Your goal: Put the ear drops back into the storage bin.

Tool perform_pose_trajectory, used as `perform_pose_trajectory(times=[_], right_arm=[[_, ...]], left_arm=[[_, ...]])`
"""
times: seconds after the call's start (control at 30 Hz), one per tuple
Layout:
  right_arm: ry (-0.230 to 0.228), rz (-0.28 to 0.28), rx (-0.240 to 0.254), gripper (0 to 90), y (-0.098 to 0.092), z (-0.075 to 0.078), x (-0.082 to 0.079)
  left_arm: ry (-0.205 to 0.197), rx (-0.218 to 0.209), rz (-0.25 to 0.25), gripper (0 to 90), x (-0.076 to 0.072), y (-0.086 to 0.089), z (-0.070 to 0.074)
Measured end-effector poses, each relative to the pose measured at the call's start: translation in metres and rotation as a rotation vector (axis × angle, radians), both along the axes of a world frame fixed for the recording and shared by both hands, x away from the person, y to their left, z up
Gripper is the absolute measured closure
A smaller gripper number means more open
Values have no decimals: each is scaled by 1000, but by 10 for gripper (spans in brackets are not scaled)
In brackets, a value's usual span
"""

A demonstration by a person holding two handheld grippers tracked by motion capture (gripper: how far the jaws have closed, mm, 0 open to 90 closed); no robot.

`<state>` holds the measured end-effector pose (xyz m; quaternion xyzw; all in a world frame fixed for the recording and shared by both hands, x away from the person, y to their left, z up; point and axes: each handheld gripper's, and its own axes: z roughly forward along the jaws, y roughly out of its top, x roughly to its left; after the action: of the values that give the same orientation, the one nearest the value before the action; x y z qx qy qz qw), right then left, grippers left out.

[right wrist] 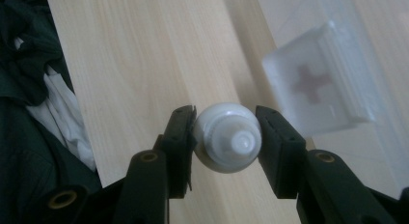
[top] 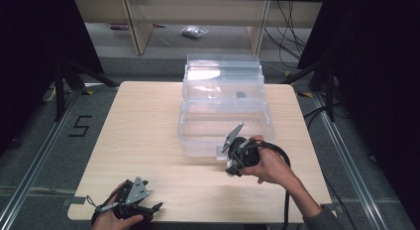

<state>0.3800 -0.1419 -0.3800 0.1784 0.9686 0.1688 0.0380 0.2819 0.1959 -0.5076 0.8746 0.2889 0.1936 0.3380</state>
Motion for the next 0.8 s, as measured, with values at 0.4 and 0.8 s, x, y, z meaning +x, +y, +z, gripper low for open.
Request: perform_pose_trajectory(times=[0.4,0.8], right_arm=[[-28,-15,0,601,-25,22,8],[-25,-69,-20,602,-40,37,19]], left_arm=[[-2,1,2,154,0,0,0],[2,0,1,154,0,0,0]])
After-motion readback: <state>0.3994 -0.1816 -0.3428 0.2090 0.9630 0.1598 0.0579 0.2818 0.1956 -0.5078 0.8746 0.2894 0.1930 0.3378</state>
